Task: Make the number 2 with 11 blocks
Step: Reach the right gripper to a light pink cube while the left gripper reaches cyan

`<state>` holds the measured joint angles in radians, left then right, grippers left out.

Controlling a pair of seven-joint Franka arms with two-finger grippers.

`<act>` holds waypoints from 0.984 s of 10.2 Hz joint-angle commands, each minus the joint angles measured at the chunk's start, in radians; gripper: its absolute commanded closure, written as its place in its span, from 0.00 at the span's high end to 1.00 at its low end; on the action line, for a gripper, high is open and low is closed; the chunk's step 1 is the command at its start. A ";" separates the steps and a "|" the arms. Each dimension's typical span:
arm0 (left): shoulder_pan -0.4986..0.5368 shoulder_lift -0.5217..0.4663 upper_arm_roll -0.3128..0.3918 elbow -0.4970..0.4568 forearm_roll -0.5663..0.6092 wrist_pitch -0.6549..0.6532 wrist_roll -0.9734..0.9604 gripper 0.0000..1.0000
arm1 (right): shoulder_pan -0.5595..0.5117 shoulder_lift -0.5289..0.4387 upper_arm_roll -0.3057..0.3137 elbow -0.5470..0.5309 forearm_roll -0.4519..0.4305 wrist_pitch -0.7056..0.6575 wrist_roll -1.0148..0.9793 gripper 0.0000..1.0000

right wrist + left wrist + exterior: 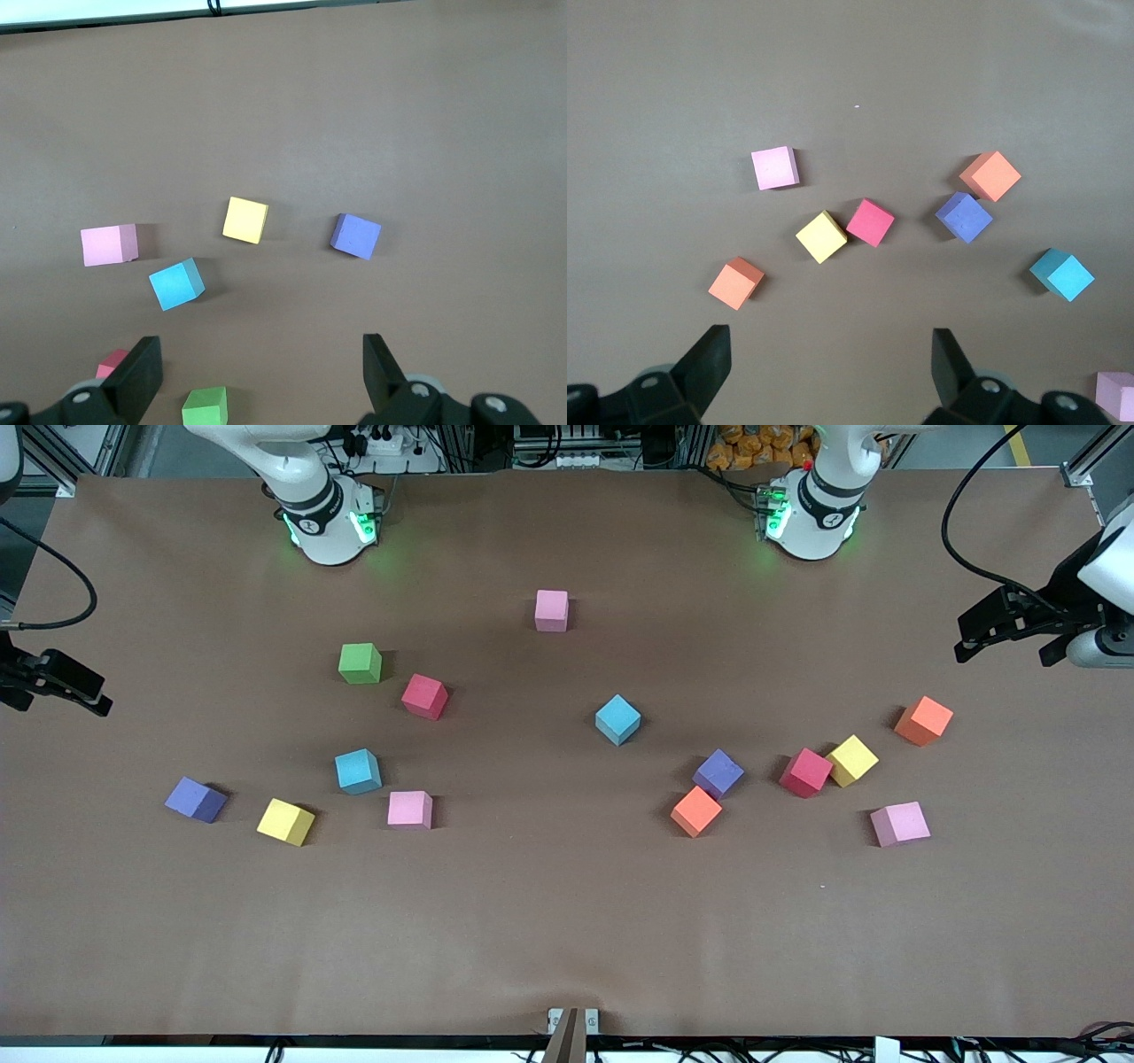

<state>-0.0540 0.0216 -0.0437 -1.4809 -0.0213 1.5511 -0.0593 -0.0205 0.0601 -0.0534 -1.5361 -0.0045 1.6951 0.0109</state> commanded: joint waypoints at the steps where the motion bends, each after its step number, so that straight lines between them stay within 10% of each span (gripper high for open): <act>1: -0.003 0.014 -0.002 0.019 0.020 -0.008 -0.017 1.00 | -0.018 -0.009 0.013 0.007 -0.005 -0.017 -0.003 1.00; 10: -0.144 0.113 -0.106 -0.151 0.008 0.136 -0.184 1.00 | 0.033 0.041 0.017 -0.009 0.001 -0.006 -0.005 1.00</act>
<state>-0.1828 0.1267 -0.1079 -1.5782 -0.0215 1.6294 -0.1824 -0.0059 0.0761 -0.0400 -1.5437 -0.0034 1.6885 0.0106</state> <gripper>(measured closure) 0.000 0.000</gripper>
